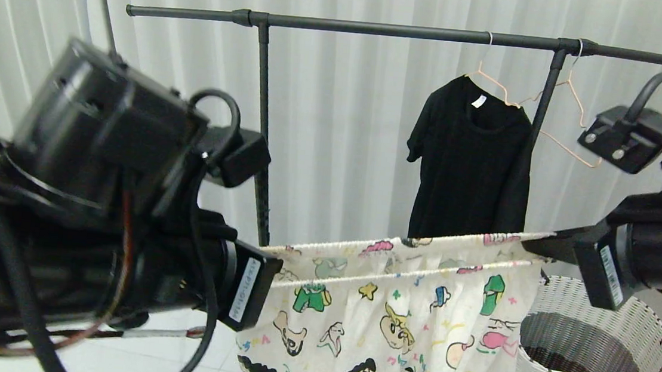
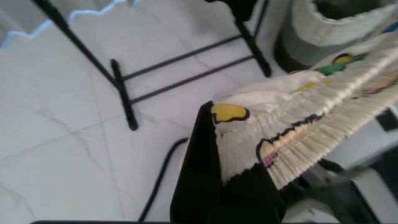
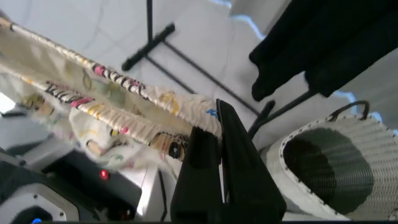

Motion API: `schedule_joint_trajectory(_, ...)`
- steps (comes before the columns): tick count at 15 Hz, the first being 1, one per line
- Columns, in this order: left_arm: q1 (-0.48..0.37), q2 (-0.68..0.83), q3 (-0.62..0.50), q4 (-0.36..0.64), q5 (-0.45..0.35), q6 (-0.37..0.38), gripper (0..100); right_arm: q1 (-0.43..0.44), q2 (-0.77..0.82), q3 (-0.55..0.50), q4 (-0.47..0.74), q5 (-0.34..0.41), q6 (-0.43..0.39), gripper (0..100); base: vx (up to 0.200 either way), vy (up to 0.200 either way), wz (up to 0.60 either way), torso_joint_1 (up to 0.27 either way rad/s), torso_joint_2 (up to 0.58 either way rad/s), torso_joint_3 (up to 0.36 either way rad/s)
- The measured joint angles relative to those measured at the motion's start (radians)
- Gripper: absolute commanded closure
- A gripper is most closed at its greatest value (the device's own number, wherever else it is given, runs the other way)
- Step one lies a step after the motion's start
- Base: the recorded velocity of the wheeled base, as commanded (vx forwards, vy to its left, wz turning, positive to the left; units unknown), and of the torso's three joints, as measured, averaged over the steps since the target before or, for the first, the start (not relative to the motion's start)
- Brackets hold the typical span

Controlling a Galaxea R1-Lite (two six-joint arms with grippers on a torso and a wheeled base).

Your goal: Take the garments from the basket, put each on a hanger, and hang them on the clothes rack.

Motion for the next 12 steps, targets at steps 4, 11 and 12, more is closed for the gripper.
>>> schedule_joint_trajectory(4, 0.018, 0.011, -0.365, 0.372, -0.146, -0.002, 100, 0.000, -0.015, -0.159, 0.065, 0.002, 0.000, 100, 0.000, 0.000, 0.00, 0.000, 0.00, 0.000)
schedule_joint_trajectory(11, -0.030, -0.045, -0.392, 0.363, -0.050, 0.055, 100, 0.014, -0.042, -0.223, 0.136, 0.038, -0.004, 100, 0.000, 0.000, 0.00, 0.000, 0.00, 0.000)
schedule_joint_trajectory(12, -0.036, -0.049, -0.392, 0.319, -0.050, 0.059, 100, 0.015, -0.053, -0.232, 0.180, 0.064, -0.004, 100, 0.000, 0.000, 0.00, 0.000, 0.00, 0.000)
